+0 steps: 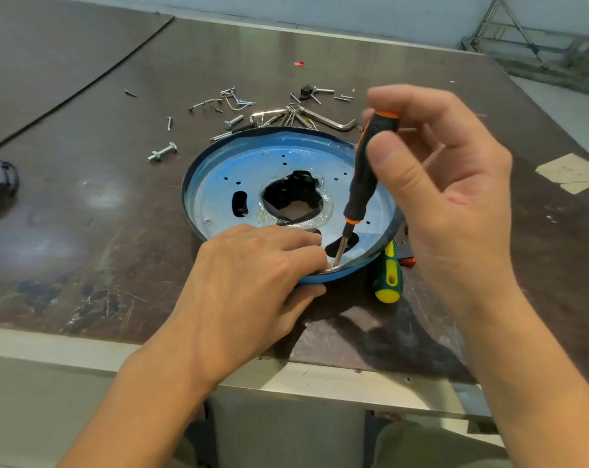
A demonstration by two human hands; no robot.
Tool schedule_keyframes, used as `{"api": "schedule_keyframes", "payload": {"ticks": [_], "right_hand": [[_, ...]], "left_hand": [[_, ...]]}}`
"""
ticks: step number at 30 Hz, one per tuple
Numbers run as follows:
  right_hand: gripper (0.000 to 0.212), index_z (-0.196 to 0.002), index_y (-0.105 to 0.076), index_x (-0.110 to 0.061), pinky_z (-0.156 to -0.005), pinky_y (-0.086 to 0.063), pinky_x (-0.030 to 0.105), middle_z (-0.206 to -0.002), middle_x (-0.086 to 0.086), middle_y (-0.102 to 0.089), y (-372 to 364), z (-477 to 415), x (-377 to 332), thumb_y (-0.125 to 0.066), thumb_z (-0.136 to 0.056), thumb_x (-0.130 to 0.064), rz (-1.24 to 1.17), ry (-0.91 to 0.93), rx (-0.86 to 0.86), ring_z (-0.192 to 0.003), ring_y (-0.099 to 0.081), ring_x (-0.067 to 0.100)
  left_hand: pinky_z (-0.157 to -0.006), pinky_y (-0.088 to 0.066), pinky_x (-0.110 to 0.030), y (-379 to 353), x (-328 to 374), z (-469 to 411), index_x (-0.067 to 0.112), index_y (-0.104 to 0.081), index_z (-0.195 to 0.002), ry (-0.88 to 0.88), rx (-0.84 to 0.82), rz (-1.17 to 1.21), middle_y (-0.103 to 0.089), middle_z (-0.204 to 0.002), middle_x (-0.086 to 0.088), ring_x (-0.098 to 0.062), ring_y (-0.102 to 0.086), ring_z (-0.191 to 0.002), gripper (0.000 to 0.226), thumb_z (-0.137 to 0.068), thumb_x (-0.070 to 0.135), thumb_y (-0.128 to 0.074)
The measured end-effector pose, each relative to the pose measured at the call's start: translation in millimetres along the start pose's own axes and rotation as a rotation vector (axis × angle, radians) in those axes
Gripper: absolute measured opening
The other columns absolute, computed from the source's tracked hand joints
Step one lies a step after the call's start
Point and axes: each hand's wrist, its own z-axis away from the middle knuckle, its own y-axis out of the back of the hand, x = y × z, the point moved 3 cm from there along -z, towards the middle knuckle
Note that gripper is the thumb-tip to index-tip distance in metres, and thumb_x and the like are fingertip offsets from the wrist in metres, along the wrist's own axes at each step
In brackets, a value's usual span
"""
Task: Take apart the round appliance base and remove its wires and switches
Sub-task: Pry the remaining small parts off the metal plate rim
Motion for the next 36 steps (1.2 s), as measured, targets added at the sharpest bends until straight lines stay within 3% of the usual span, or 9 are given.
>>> {"api": "schedule_keyframes", "payload": {"ticks": [2,4,8,14,19,22,26,30,36], "right_hand": [[0.029,-0.12,-0.06,-0.013,-0.079,-0.049,0.019,-0.102,0.005,-0.061,0.4,-0.8,-0.8,-0.069,-0.094,-0.004,0.061,0.031,0.033,-0.09,-0.056,0.009],[0.03,-0.122,-0.06,-0.013,-0.08,-0.052,0.024,-0.102,0.004,-0.063,1.8,-1.4,0.6,-0.066,-0.096,0.0,0.051,0.028,0.026,-0.09,-0.058,0.01],[0.033,-0.131,-0.056,-0.008,-0.09,-0.059,0.044,-0.115,0.019,-0.066,4.1,-0.4,3.8,-0.05,-0.101,0.006,-0.027,-0.009,-0.012,-0.104,-0.065,0.036],[0.025,-0.119,-0.06,-0.01,-0.078,-0.048,0.017,-0.1,0.0,-0.061,2.2,-0.9,2.2,-0.067,-0.096,-0.003,0.036,0.008,0.04,-0.089,-0.057,0.006],[0.03,-0.121,-0.061,-0.013,-0.081,-0.049,0.017,-0.102,-0.002,-0.062,4.3,-1.9,3.8,-0.069,-0.094,-0.001,0.043,-0.009,0.022,-0.093,-0.058,0.006],[0.032,-0.125,-0.061,-0.012,-0.084,-0.053,0.022,-0.107,0.001,-0.065,5.6,-1.9,4.7,-0.066,-0.096,0.0,0.048,-0.013,0.008,-0.096,-0.062,0.011],[0.039,-0.134,-0.054,-0.01,-0.095,-0.058,0.043,-0.116,0.016,-0.065,5.1,-1.3,5.6,-0.054,-0.099,0.008,-0.005,-0.021,-0.047,-0.11,-0.065,0.033],[0.036,-0.131,-0.056,-0.009,-0.096,-0.057,0.049,-0.117,0.02,-0.066,2.9,-0.7,3.8,-0.055,-0.098,0.005,-0.009,-0.026,-0.049,-0.111,-0.065,0.033],[0.032,-0.125,-0.059,-0.008,-0.084,-0.056,0.03,-0.11,0.021,-0.067,1.7,-1.7,2.1,-0.067,-0.095,-0.001,-0.007,-0.058,0.005,-0.103,-0.064,0.023]], "left_hand": [[-0.069,-0.054,-0.035,0.5,-0.1,0.3,0.032,-0.07,-0.094,0.003,0.008,-0.001,-0.07,-0.11,0.014,-0.012,-0.067,-0.094,0.013,-0.084,0.041,-0.067],[-0.069,-0.054,-0.034,0.6,0.0,0.6,0.032,-0.07,-0.094,0.005,0.01,-0.001,-0.07,-0.11,0.014,-0.012,-0.067,-0.094,0.013,-0.084,0.04,-0.067],[-0.073,-0.053,-0.031,0.2,-0.2,0.8,0.033,-0.073,-0.1,0.006,0.001,0.002,-0.071,-0.114,0.012,-0.011,-0.067,-0.098,0.02,-0.084,0.042,-0.065],[-0.073,-0.052,-0.03,-0.2,-0.9,0.3,0.035,-0.07,-0.103,-0.003,-0.033,-0.009,-0.07,-0.116,0.012,-0.011,-0.067,-0.099,0.021,-0.086,0.043,-0.063],[-0.071,-0.051,-0.028,0.1,-0.5,0.0,0.037,-0.068,-0.104,0.007,-0.059,-0.01,-0.069,-0.117,0.013,-0.011,-0.066,-0.099,0.021,-0.086,0.044,-0.061],[-0.071,-0.051,-0.028,-0.1,-1.4,0.1,0.036,-0.07,-0.106,0.002,-0.067,-0.016,-0.069,-0.119,0.011,-0.011,-0.066,-0.101,0.023,-0.086,0.044,-0.061],[-0.07,-0.055,-0.032,0.5,-2.1,0.5,0.034,-0.072,-0.108,-0.008,-0.068,-0.012,-0.069,-0.12,0.009,-0.014,-0.067,-0.101,0.026,-0.085,0.042,-0.062],[-0.066,-0.056,-0.031,2.4,-1.2,-0.3,0.033,-0.073,-0.105,-0.026,-0.064,-0.014,-0.07,-0.117,0.009,-0.015,-0.068,-0.099,0.024,-0.084,0.04,-0.064],[-0.067,-0.052,-0.029,2.8,-0.7,-0.4,0.035,-0.069,-0.107,-0.019,-0.087,-0.032,-0.067,-0.12,0.011,-0.013,-0.066,-0.101,0.023,-0.086,0.042,-0.061]]}}
